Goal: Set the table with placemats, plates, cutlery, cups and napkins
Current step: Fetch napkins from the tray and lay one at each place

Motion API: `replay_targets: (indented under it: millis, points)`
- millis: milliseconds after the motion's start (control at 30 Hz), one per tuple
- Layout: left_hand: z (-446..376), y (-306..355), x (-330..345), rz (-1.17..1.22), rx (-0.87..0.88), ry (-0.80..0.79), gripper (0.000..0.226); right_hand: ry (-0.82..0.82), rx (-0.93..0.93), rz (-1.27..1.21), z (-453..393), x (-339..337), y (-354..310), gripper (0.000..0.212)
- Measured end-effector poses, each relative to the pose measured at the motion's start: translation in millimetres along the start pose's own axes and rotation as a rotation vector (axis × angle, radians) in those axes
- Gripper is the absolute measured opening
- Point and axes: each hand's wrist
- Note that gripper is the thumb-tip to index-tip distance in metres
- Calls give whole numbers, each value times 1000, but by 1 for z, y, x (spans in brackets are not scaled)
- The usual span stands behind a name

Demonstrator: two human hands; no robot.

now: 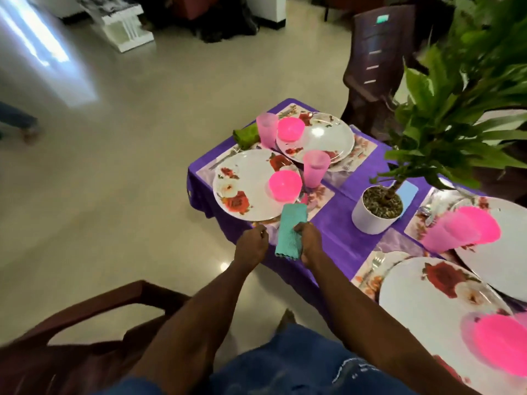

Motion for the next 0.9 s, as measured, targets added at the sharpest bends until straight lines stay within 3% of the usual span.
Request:
replay_targets:
  millis: [200, 400, 567, 733, 900]
  points:
    - [-46, 26, 6, -61, 144, -46, 24, 189, -30, -34, -24, -14, -15, 28]
    - [-81, 52, 15, -114, 272, -186, 22, 357, 9, -226, -21, -36, -19, 24]
    - [-105, 64, 22, -108, 441, -270, 23, 518, -23, -259, -23, -38, -28, 6]
    - [-123, 70, 18, -105, 583, -338, 24, 596, -66, -67, -36, -31, -43, 14]
    - [-137, 62, 17, -105, 661, -381, 22, 690, -81, 420, -50, -37, -38, 47]
Point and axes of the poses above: each hand's wrist, its own z-axis away from the middle knuckle, its own x-axis out of the palm, y = z × x, and after that the axes turned 5 degrees about -y, right-handed
